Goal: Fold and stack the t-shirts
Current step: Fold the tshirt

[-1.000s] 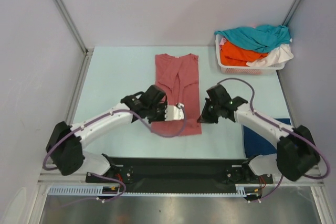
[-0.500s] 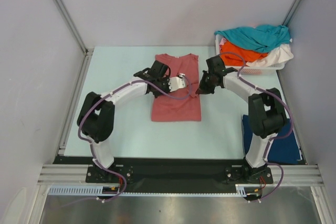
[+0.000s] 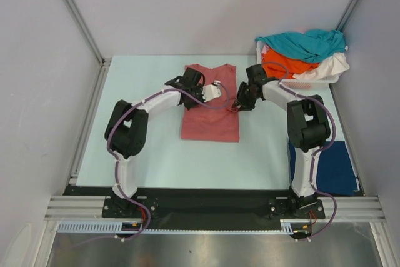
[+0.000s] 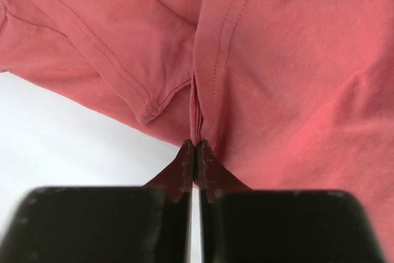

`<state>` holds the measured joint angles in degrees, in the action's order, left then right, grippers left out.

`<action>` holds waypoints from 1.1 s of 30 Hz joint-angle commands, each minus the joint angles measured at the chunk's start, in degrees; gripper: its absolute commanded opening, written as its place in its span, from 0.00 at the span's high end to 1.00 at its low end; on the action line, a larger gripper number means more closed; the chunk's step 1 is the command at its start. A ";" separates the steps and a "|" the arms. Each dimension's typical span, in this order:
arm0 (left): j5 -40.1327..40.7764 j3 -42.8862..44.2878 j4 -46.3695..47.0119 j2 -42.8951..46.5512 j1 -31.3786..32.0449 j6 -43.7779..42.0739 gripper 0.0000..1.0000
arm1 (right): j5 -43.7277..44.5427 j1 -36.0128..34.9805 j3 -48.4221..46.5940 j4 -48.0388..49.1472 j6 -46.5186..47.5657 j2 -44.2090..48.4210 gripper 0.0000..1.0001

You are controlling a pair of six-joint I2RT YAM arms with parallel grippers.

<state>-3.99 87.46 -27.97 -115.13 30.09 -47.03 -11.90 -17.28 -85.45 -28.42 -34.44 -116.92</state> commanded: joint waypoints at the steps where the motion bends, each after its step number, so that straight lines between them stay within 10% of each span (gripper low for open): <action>1: 2.92 2.89 0.72 -1.32 -0.29 2.11 0.85 | 2.04 1.02 -3.93 0.84 0.68 -0.06 0.56; 10: 10.40 6.75 0.10 -0.09 -3.54 11.33 0.43 | 13.64 2.08 -7.03 -3.13 6.21 8.02 0.46; 20: -5.25 3.94 -2.97 5.55 -3.27 21.70 0.39 | 2.85 -3.64 3.28 6.01 7.37 9.62 0.69; 33: -11.56 3.77 2.65 -1.32 -7.85 24.88 0.34 | 5.84 -1.88 -2.00 7.42 12.46 0.65 0.53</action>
<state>-9.61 91.70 -28.82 -116.95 21.50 -23.35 -5.15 -19.20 -84.38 -23.44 -24.21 -114.80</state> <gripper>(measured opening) 0.658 0.468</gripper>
